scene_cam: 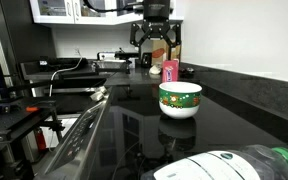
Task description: Move the mug forward
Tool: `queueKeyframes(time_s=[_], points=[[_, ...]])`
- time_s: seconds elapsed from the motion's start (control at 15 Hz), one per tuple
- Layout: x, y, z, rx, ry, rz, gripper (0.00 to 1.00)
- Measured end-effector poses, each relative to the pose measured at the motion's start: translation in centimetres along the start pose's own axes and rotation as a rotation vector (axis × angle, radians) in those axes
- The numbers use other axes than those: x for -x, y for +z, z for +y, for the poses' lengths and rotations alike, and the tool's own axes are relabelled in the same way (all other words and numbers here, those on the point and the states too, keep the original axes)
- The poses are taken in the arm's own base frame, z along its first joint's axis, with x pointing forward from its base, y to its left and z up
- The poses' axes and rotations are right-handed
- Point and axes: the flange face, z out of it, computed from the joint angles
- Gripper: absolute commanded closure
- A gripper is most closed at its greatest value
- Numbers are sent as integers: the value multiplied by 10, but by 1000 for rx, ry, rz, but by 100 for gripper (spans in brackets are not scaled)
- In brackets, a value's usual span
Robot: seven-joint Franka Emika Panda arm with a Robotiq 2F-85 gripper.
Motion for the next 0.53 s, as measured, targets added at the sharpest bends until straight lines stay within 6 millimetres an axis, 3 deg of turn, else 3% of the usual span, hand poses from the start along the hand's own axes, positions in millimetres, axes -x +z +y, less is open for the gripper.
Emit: queueKeyframes(time_s=[0.33,0.53], points=[[-31,26,-5,24,128,-24,0],[-36,44,-6,53,144,-22,0]])
